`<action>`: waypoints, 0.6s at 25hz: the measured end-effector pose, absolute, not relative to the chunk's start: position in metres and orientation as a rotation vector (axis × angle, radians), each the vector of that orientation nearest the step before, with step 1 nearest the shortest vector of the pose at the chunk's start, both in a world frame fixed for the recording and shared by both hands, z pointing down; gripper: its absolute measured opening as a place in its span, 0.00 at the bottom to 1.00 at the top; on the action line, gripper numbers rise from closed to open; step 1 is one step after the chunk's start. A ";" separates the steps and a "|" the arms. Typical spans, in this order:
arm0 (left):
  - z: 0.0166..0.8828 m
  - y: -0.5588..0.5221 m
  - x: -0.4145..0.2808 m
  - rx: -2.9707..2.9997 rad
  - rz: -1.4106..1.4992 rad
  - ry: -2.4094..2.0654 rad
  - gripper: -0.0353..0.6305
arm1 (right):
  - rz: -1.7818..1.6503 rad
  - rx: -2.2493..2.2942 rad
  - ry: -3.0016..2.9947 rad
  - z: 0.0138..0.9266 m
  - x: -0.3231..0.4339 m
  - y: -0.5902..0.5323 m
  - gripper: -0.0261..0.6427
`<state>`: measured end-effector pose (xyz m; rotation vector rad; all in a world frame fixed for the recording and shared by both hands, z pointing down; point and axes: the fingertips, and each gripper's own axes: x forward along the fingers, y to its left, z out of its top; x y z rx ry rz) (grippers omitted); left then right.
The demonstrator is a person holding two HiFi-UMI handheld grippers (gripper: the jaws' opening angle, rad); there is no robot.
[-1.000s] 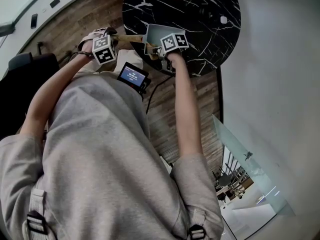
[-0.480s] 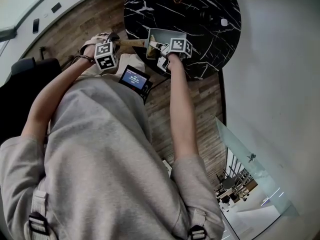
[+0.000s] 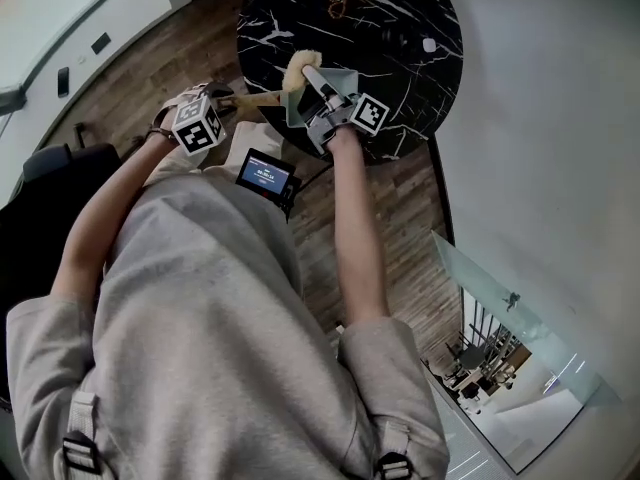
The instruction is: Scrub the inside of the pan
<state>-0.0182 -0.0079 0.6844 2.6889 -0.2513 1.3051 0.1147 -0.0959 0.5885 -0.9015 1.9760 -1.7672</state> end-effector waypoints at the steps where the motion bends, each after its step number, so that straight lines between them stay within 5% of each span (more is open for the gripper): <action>1: 0.674 -0.010 -0.020 2.702 1.244 -0.268 0.27 | -1.681 -0.908 2.036 0.567 0.112 -0.094 0.12; 15: 0.415 0.045 0.005 3.071 0.422 -0.604 0.13 | -0.615 -1.328 2.502 0.352 0.101 0.069 0.13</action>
